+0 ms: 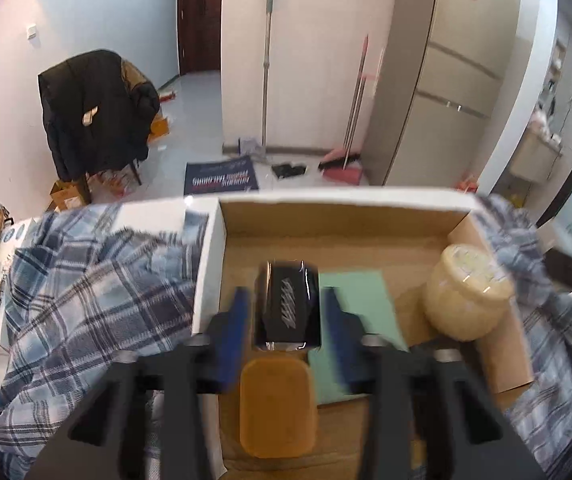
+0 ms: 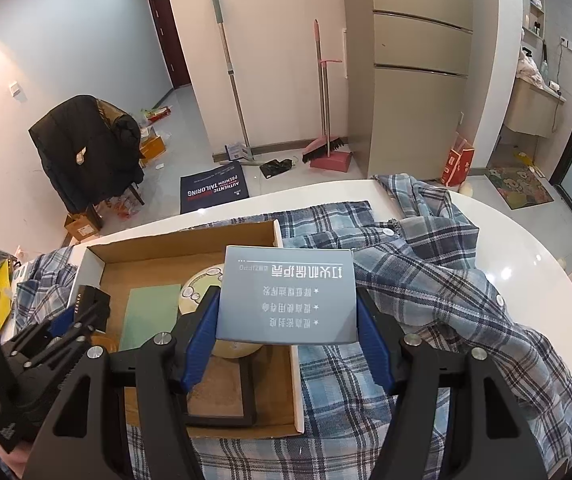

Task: Organize rigid objects
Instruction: 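Carry both boxes into the cardboard box while the left gripper releases the ZEESA box, then lower the grey card box into the cardboard box and open the right gripper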

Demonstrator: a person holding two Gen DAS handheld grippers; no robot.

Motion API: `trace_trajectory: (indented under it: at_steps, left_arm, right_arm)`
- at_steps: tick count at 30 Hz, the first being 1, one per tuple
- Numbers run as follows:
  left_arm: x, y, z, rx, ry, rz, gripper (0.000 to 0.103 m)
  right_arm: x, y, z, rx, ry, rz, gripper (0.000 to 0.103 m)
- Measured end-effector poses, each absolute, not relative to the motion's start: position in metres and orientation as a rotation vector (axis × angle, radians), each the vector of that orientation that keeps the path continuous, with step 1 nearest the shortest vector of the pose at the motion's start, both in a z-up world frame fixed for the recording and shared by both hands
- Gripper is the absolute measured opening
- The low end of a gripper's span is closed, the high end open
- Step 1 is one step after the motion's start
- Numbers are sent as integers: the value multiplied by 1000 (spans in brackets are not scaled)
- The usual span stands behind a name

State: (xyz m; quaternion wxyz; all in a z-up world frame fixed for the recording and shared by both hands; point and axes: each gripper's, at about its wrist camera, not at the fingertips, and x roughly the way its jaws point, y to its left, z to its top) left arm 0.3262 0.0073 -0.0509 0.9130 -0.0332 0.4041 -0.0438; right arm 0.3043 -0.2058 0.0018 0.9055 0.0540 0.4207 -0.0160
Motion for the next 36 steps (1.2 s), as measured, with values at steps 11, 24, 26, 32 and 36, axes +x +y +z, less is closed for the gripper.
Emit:
trace_trajectory:
  at_steps: [11,24,26,32,36]
  left_arm:
    - [290,33,12,-152,592,-27,82]
    - [265,74,49,-246,416,28,103]
    - [270,88,42,-313,443,27,103]
    - [283,108,19,-379,522,51,103]
    - [286,111,10,-417,560,79,103]
  right_arm:
    - [297,-203,16,109,831,-15,63]
    - [302,-142,23,87,849,139,63]
    - [312,-126,7,79,916,186,63]
    - [331,-88,-27,53,1023,222,63]
    - [344,-88,-40,98,1055,174,63]
